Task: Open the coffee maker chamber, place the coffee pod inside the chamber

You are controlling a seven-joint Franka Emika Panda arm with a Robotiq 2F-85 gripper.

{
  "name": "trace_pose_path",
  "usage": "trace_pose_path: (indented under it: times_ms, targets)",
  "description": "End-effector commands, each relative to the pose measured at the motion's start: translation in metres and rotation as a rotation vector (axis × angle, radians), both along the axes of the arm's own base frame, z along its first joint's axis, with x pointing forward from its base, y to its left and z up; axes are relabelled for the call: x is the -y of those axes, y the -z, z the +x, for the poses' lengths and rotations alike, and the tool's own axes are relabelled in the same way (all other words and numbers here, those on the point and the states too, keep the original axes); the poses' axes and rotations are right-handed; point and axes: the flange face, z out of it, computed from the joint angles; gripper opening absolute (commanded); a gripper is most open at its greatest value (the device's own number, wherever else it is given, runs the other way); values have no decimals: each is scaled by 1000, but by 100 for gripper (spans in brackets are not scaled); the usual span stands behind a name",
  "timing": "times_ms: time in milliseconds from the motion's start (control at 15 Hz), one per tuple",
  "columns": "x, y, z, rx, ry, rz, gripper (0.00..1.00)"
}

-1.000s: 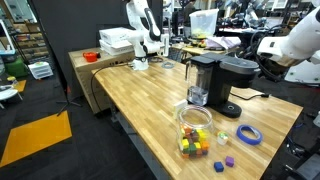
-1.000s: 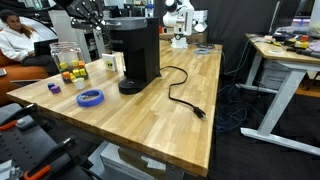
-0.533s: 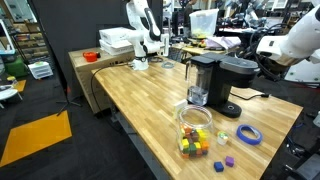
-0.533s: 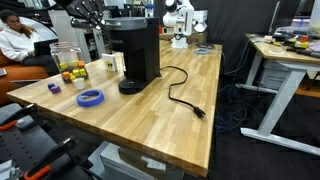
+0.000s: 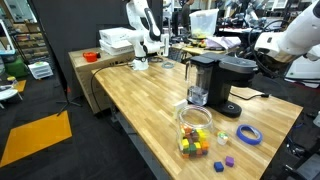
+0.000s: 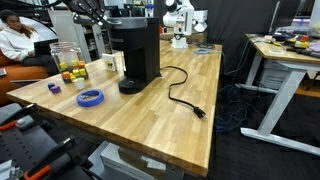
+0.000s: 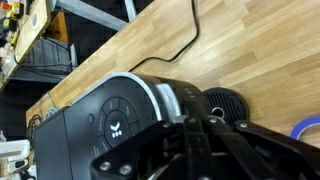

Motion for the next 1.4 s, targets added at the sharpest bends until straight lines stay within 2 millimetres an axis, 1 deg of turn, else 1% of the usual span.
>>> trace_pose_path:
  times_ms: [0, 267, 600, 933, 1333]
  targets:
    - [-1, -4, 14, 7, -18, -10, 0]
    - [-1, -9, 13, 15, -21, -14, 0]
    - [-5, -20, 16, 29, -39, -29, 0]
    - [-14, -34, 19, 45, -77, -51, 0]
    - [-24, -44, 14, 59, -122, -71, 0]
